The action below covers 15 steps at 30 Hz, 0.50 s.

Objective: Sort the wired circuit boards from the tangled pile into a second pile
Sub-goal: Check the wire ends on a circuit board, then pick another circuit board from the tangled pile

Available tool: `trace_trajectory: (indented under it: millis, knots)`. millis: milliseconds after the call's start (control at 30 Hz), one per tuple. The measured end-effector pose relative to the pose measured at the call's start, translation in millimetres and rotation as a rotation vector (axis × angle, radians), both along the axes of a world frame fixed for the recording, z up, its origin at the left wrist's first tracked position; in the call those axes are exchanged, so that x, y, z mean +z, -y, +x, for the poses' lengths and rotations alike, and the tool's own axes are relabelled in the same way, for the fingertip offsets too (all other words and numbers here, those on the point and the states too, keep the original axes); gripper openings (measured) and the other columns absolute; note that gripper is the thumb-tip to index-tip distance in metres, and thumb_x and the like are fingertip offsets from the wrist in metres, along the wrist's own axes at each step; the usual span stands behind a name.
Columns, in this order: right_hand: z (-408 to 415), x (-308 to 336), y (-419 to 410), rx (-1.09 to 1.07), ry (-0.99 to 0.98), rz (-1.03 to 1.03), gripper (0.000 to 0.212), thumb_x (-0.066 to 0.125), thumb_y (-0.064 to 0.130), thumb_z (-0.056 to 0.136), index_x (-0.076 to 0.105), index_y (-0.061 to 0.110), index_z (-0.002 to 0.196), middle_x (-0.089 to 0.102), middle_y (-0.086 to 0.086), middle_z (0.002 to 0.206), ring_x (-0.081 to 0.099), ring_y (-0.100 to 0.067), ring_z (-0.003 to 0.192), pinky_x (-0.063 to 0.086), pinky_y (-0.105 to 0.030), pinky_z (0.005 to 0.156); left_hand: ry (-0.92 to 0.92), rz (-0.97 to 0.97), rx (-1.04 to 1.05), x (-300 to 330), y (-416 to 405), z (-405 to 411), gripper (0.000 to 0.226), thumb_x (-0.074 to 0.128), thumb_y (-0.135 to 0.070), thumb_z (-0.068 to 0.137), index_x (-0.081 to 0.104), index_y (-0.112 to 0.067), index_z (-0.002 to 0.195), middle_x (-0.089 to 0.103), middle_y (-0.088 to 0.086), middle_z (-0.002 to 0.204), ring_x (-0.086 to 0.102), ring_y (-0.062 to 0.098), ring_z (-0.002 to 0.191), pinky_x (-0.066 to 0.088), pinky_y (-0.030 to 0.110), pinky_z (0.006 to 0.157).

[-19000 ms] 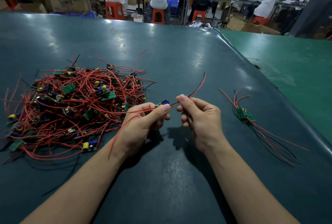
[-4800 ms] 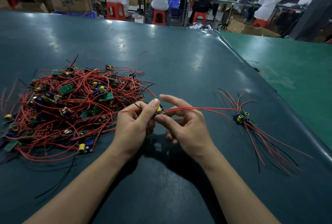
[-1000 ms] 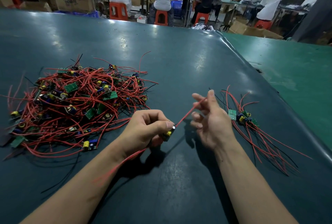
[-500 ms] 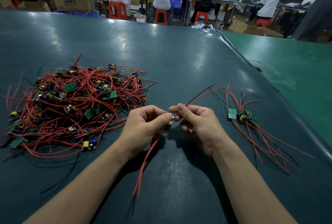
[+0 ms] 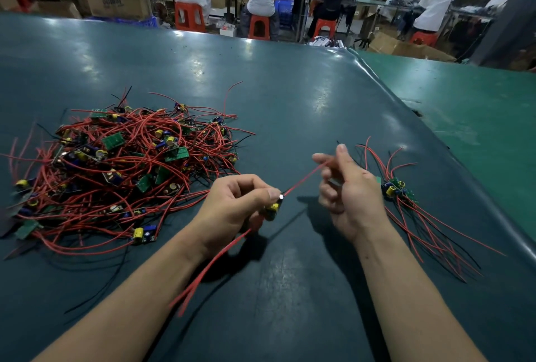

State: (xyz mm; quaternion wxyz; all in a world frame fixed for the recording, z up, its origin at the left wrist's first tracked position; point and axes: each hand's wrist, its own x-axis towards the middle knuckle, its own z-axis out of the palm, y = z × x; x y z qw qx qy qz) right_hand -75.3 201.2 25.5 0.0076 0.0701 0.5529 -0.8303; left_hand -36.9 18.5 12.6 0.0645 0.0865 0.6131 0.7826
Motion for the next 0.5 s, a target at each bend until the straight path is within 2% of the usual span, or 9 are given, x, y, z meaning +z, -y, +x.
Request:
trace_trajectory:
  millis: [67,167,233,300,433,500]
  knots:
    - [6,0,7,0.185,0.024,0.117,0.046,0.061,0.052,0.083,0.072,0.008,0.092,0.046,0.007,0.058,0.030,-0.004,0.036,0.020,-0.013,0.034,0.006,0.004,0.059,0,-1,-1,0.012,0.082,-0.024,0.066,0.073,-0.016,0.066,0.062,0.003,0.058,0.046,0.015,0.050,0.034,0.017,0.044]
    - [16,-4,17,0.395,-0.024,0.263,0.040,0.072,0.039,0.075,0.070,0.002,0.089,0.043,0.008,0.050,0.029,-0.004,0.036,0.023,-0.014,0.035,-0.028,-0.038,0.073,0,-3,0,0.014,0.078,-0.024,0.071,0.072,-0.011,0.070,0.063,0.002,0.058,0.046,0.008,0.044,0.037,0.017,0.042]
    - [16,-5,18,0.363,-0.048,0.263,0.033,0.073,0.030,0.076,0.072,-0.001,0.087,0.041,0.008,0.047,0.029,-0.004,0.037,0.022,-0.014,0.035,-0.043,-0.093,0.061,0,-4,1,0.014,0.074,-0.021,0.074,0.069,-0.008,0.072,0.063,0.000,0.057,0.045,0.006,0.043,0.038,0.017,0.043]
    - [12,-2,13,0.271,-0.058,0.227,0.020,0.070,0.026,0.083,0.075,0.006,0.082,0.042,0.006,0.050,0.028,-0.004,0.036,0.021,-0.013,0.034,-0.034,-0.105,0.022,0,-2,0,0.016,0.082,-0.018,0.071,0.068,-0.011,0.066,0.062,0.002,0.057,0.044,0.008,0.042,0.037,0.018,0.043]
    - [4,0,2,0.082,-0.042,0.084,0.022,0.065,0.022,0.090,0.072,0.006,0.078,0.042,0.004,0.052,0.025,-0.005,0.036,0.017,-0.013,0.034,0.040,-0.038,-0.179,4,2,3,0.013,0.077,-0.027,0.063,0.068,-0.019,0.058,0.060,0.002,0.057,0.043,0.008,0.040,0.033,0.016,0.040]
    - [2,-1,0,0.021,-0.022,0.029,0.022,0.063,0.021,0.092,0.070,0.005,0.078,0.043,0.005,0.052,0.027,-0.005,0.036,0.017,-0.014,0.033,0.082,-0.017,-0.240,6,4,4,0.015,0.075,-0.030,0.060,0.066,-0.019,0.056,0.059,0.001,0.057,0.040,0.006,0.039,0.026,0.015,0.040]
